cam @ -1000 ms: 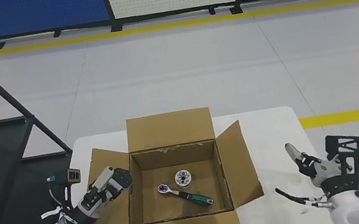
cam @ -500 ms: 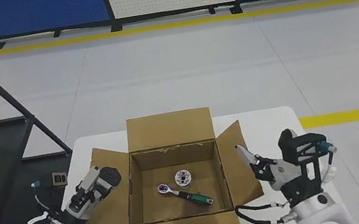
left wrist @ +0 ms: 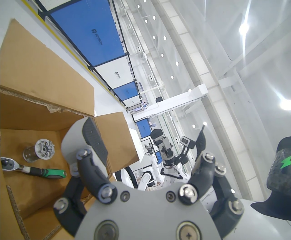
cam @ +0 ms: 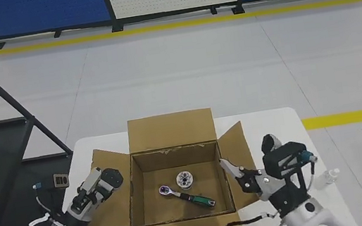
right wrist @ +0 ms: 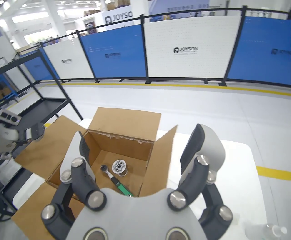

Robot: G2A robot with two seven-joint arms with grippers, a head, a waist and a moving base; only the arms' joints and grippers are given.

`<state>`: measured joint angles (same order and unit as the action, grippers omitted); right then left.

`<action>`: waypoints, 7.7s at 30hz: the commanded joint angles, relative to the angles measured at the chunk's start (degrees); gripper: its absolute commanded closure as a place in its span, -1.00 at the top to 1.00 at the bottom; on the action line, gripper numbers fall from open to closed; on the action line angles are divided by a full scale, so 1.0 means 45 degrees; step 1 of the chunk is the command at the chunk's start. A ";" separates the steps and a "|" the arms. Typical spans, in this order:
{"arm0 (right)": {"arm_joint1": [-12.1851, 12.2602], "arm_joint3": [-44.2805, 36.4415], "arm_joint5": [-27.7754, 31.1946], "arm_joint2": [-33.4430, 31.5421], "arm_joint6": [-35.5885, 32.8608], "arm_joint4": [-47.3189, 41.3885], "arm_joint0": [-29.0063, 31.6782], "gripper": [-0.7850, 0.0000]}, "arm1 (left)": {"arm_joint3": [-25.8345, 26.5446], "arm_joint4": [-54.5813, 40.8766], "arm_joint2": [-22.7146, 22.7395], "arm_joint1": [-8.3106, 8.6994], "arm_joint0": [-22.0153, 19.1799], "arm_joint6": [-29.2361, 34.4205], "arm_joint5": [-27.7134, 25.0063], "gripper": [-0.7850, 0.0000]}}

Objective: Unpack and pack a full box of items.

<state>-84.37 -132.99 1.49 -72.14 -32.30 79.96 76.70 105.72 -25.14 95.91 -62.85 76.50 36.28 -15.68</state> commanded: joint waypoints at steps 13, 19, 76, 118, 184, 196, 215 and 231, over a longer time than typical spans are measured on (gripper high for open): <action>-0.0526 0.4995 0.0389 0.3562 -0.4706 0.0107 -0.5023 1.00 | 0.0752 -0.0707 0.1780 0.0008 0.1861 -0.0792 -0.0559 1.00; -0.0958 0.8136 -0.0961 0.4482 -0.6157 -0.0352 -0.6690 1.00 | 0.0880 -0.0896 0.1853 -0.0020 0.2191 -0.0879 -0.0577 1.00; -0.2920 1.7521 -0.2578 0.5924 -0.5520 -0.2343 -1.0753 -0.95 | 0.1008 -0.0833 0.1743 -0.0046 0.2087 -0.1094 -0.0374 1.00; -0.1308 0.2129 0.0832 0.3188 -0.6349 0.0653 -0.3630 -1.00 | 0.1008 -0.0833 0.1743 -0.0046 0.2087 -0.1094 -0.0374 1.00; -0.0024 0.2186 -0.1089 -0.3387 -0.7389 0.0999 0.2180 -1.00 | 0.1008 -0.0833 0.1743 -0.0046 0.2087 -0.1094 -0.0374 1.00; 0.0001 0.3933 -0.2207 -0.3233 -0.7770 0.1840 0.1042 -1.00 | 0.1008 -0.0833 0.1743 -0.0046 0.2087 -0.1094 -0.0374 1.00; 0.0009 0.5234 -0.3068 -0.3179 -0.7134 0.1834 0.0777 -1.00 | 0.1008 -0.0833 0.1743 -0.0046 0.2087 -0.1094 -0.0374 1.00; 0.0062 0.5073 -0.3049 -0.3297 -0.7173 0.1563 0.0856 0.22 | 0.1008 -0.0833 0.1743 -0.0046 0.2087 -0.1094 -0.0374 1.00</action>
<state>-84.11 -110.03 -12.27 -86.92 -64.55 87.02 80.47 110.25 -28.89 103.76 -63.05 85.89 31.36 -17.37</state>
